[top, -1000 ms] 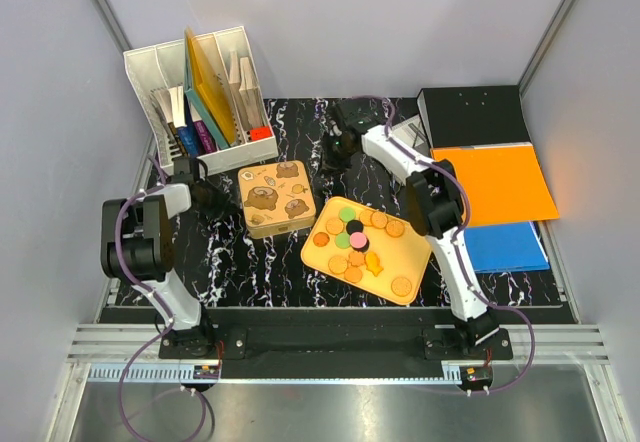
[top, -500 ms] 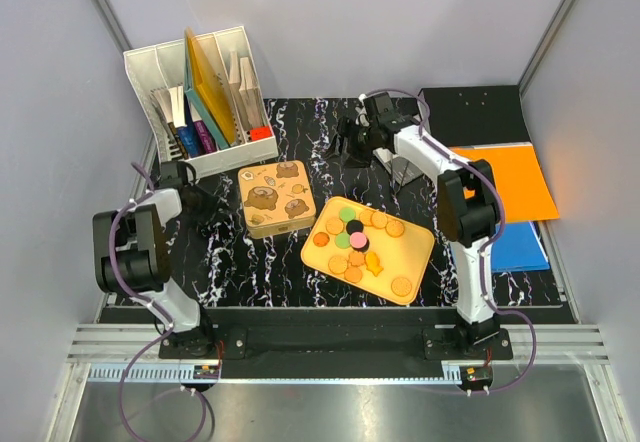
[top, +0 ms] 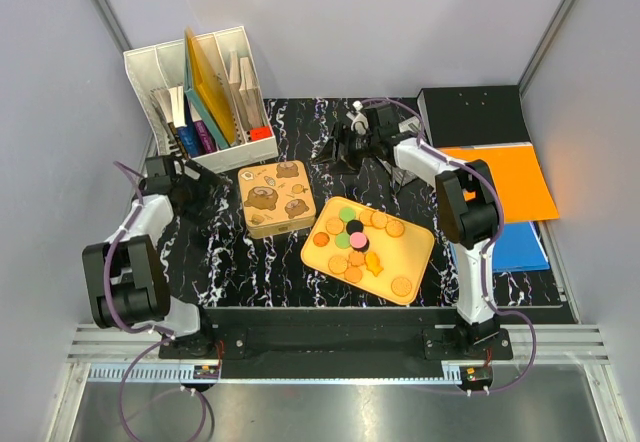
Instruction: Pack the cookies
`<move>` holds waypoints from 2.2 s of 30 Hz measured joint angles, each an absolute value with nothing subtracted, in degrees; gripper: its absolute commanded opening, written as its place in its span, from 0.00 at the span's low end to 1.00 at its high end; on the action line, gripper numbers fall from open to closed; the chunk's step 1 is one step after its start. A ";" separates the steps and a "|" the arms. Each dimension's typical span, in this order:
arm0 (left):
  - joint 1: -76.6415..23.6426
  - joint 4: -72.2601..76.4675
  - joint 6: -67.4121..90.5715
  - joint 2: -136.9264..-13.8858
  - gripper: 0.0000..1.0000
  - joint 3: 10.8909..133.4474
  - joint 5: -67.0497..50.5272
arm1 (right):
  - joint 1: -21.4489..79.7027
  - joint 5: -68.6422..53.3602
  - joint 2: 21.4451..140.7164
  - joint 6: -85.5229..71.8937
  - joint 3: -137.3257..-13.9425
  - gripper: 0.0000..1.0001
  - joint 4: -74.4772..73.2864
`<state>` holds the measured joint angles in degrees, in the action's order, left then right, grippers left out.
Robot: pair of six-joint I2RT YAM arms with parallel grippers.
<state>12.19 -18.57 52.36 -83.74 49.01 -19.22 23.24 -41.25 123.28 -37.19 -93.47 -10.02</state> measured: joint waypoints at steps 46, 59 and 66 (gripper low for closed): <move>4.58 -9.32 51.29 -90.11 0.56 46.39 -23.31 | 26.89 -42.13 125.86 -36.91 -92.97 0.75 -9.28; 5.32 -6.72 51.72 -90.11 0.55 45.17 -24.73 | 26.89 -42.13 127.07 -36.91 -93.19 0.74 -9.34; 5.41 -6.57 51.75 -90.13 0.56 44.93 -24.86 | 27.24 -40.93 127.09 -36.95 -95.83 0.56 -11.05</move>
